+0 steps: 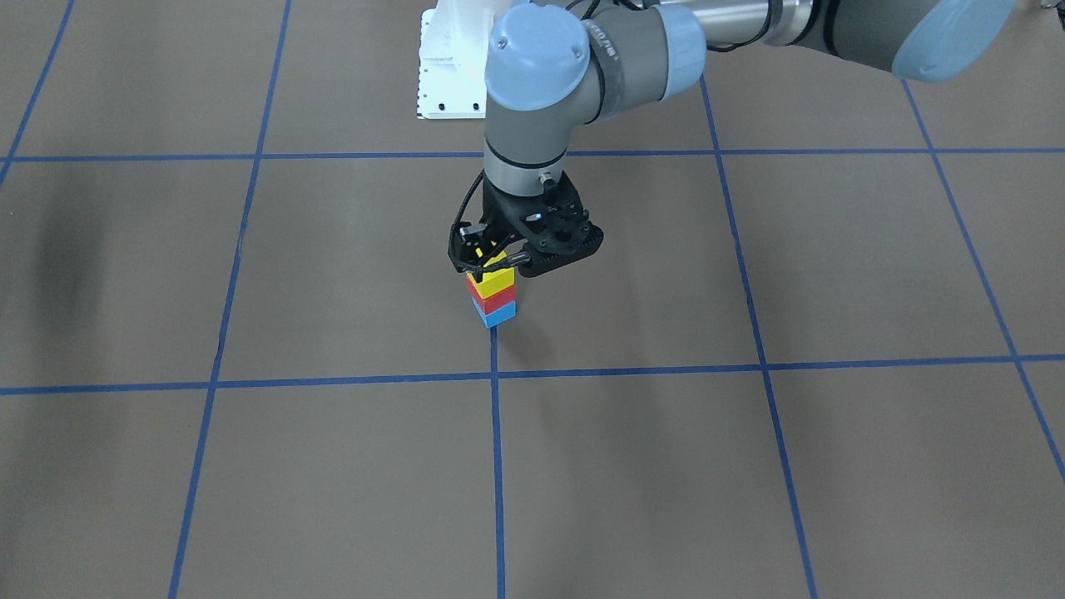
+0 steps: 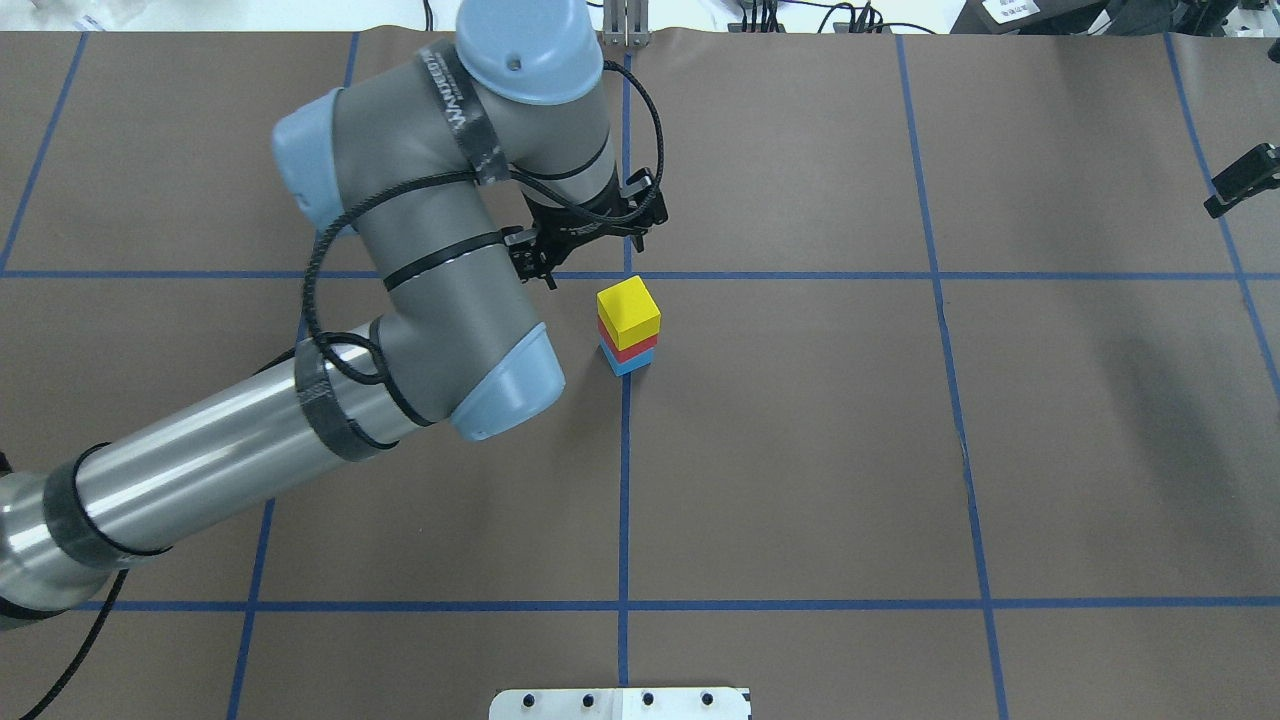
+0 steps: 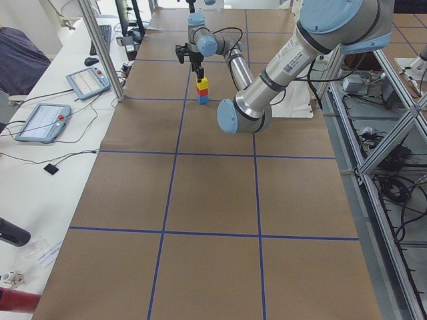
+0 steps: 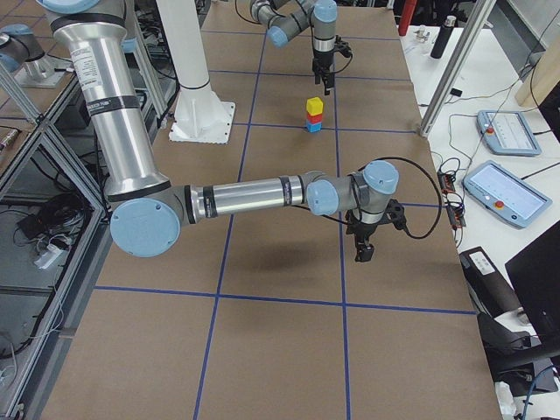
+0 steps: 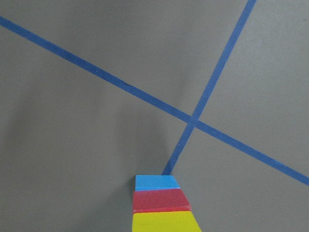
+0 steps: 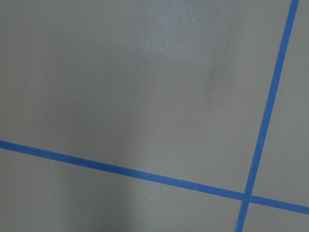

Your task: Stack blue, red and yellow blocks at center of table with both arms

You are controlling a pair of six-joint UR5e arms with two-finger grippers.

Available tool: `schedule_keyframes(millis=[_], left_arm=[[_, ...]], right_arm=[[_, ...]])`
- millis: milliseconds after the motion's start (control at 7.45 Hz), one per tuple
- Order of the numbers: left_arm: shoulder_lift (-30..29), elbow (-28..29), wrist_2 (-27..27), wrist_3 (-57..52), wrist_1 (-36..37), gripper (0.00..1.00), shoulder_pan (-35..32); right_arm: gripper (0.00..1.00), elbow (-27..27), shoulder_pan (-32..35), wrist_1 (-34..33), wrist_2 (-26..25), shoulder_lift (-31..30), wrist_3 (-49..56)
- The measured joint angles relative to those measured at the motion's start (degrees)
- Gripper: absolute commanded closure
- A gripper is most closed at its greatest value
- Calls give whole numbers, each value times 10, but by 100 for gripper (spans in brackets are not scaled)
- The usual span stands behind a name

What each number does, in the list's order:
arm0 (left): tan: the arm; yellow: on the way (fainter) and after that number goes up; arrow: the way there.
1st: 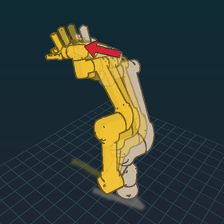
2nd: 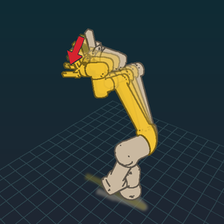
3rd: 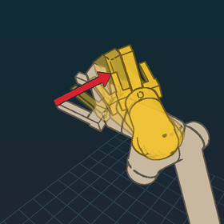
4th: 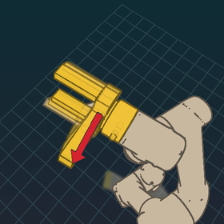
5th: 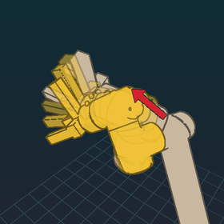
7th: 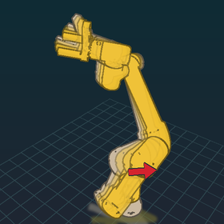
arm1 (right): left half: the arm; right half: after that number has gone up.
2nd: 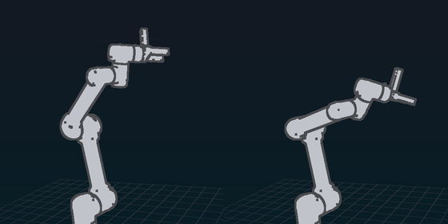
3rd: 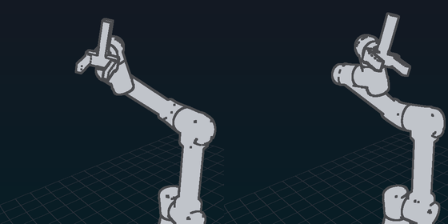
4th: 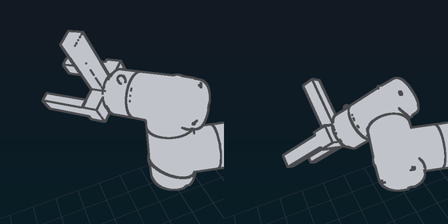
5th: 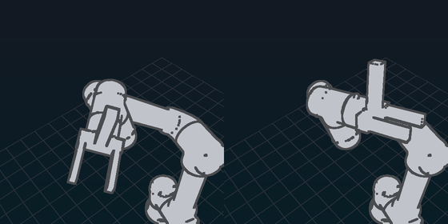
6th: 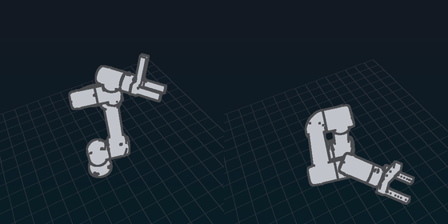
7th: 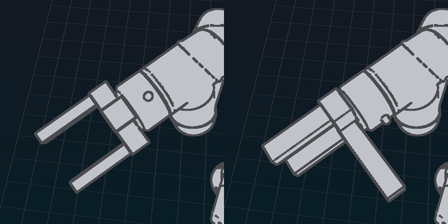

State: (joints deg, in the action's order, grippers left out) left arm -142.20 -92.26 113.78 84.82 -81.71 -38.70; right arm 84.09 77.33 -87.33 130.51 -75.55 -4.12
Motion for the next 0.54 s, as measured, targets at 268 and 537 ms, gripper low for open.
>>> schedule_keyframes(millis=[268,537], left_arm=[[141,-162,-1,-147,20,0,-26],[307,-276,1,-281,12,0,-79]], right_arm=[[1,1,6,1,-2,-2,-4],[1,3,15,2,-28,-6,-3]])
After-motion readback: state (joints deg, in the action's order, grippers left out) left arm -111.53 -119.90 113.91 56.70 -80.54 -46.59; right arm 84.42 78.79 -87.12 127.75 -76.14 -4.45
